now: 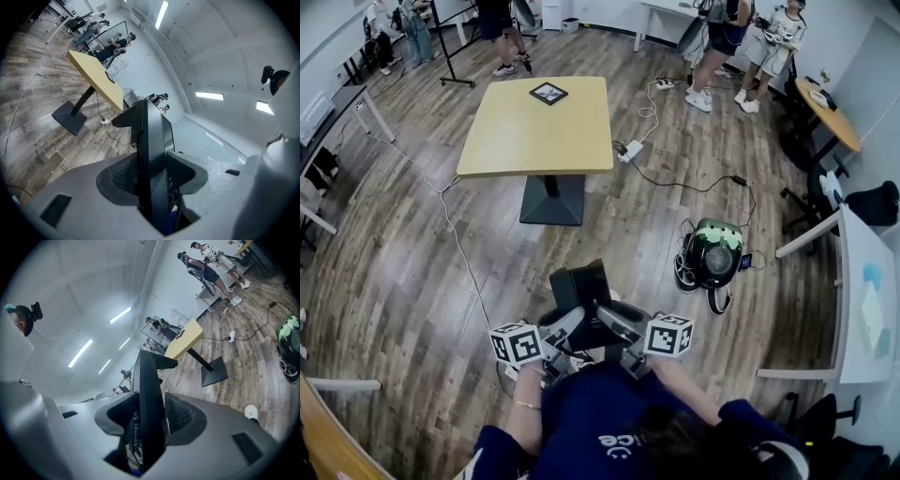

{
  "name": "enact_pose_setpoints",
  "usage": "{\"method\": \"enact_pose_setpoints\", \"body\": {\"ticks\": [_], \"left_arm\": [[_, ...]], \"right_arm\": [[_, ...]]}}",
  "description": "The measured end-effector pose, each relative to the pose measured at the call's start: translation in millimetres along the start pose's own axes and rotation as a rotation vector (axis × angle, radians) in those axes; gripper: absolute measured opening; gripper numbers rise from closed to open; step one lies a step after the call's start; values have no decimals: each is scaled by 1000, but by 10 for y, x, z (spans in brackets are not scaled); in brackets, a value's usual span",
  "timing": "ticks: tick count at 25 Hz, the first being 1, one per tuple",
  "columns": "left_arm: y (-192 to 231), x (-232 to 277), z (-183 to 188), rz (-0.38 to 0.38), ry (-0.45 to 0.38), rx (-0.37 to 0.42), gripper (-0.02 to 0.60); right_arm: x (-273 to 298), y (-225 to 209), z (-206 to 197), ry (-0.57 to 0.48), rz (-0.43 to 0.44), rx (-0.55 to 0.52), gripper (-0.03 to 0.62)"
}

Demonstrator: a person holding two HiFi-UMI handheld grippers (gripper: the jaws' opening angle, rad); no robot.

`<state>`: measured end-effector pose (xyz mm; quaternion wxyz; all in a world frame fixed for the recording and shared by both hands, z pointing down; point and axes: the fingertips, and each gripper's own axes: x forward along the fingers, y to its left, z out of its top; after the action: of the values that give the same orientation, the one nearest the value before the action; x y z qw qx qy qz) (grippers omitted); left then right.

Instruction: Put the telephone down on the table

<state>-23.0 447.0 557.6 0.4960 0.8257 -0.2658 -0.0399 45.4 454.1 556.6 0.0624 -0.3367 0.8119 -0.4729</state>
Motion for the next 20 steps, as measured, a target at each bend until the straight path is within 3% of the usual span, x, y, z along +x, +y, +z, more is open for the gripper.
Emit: {"method": "enact_pose_setpoints", "body": {"ticks": [9, 20], "left_arm": [[310, 280, 563, 66, -51, -15, 190], [516, 1226, 1343, 113, -89, -33, 190]], "right_arm": [[517, -245, 489, 62, 53, 14, 201], [877, -857, 1564, 109, 91, 27, 201]]}}
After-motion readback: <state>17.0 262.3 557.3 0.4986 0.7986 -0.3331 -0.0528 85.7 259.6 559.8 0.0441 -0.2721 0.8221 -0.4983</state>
